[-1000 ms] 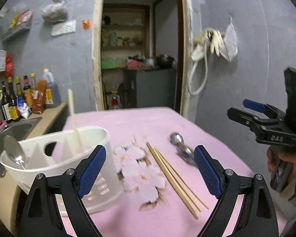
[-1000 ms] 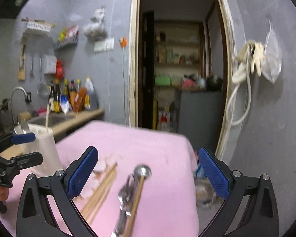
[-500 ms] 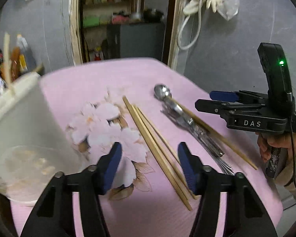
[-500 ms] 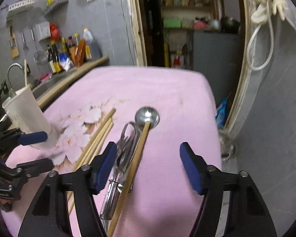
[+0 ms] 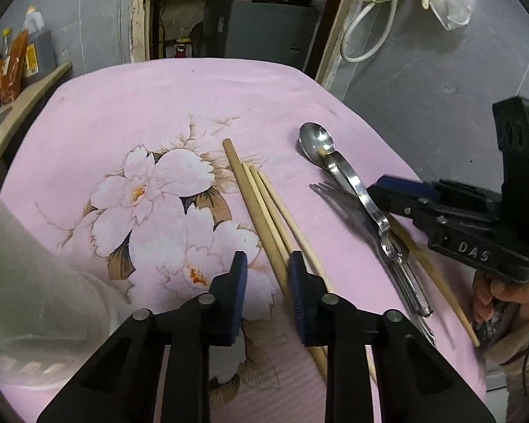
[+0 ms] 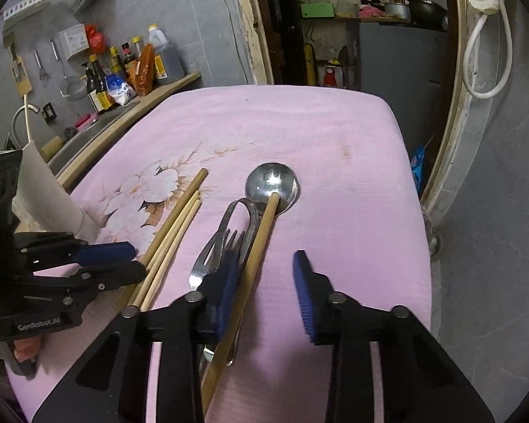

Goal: Organize utensils
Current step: 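Move both tools back to the remaining chopsticks on the cloth, then close the right tool on a chopstick while the left tool grips another chopstick, then lift both held chopsticks and carry them over the white basket, then drop the chopsticks into the white basket by opening both tools, then move both tools back toward the remaining chopsticks and spoons, then close the right tool on a metal spoon handle while the left tool grips a chopstick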

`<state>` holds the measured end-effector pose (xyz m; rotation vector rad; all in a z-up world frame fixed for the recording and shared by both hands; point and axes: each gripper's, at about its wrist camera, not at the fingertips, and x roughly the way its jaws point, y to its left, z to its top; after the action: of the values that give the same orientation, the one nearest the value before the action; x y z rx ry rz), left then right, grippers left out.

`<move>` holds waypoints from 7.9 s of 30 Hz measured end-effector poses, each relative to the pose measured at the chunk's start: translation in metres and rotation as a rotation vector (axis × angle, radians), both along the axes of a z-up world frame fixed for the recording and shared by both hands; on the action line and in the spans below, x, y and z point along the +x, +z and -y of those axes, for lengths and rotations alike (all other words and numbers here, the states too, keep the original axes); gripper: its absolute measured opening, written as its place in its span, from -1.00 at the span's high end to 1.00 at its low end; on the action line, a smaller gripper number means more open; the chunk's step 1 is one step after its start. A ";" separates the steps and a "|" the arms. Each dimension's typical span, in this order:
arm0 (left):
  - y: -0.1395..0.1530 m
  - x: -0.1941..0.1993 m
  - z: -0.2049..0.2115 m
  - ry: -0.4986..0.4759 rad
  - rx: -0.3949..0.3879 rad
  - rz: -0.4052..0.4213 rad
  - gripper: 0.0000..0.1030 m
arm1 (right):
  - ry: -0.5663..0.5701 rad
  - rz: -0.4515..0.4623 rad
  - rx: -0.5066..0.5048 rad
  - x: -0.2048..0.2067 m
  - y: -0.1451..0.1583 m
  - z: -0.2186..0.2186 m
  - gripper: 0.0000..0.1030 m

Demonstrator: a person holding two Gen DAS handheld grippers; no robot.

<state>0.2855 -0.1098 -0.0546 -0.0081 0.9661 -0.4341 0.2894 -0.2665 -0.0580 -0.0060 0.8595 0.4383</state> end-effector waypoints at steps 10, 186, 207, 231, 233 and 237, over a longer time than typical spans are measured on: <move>0.002 0.007 -0.004 -0.007 -0.041 -0.028 0.88 | -0.008 -0.033 0.018 0.000 -0.002 0.009 0.86; 0.023 -0.044 0.002 -0.055 0.097 0.180 0.06 | -0.113 0.185 0.073 -0.065 0.021 0.033 -0.21; -0.003 -0.001 -0.001 -0.018 0.050 0.020 0.63 | 0.037 -0.020 0.057 0.023 -0.001 -0.027 0.14; -0.005 0.004 0.010 -0.019 0.095 0.012 0.95 | -0.017 -0.058 0.168 0.007 -0.001 0.007 0.84; -0.003 0.001 0.005 -0.018 0.063 0.006 0.96 | -0.025 -0.040 0.185 -0.001 0.002 0.010 0.86; 0.007 -0.018 -0.003 -0.035 0.003 0.049 0.96 | -0.047 0.025 0.208 -0.023 0.009 0.016 0.88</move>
<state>0.2675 -0.1068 -0.0480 0.0219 0.9196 -0.4631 0.2661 -0.2822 -0.0487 0.1998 0.7851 0.4811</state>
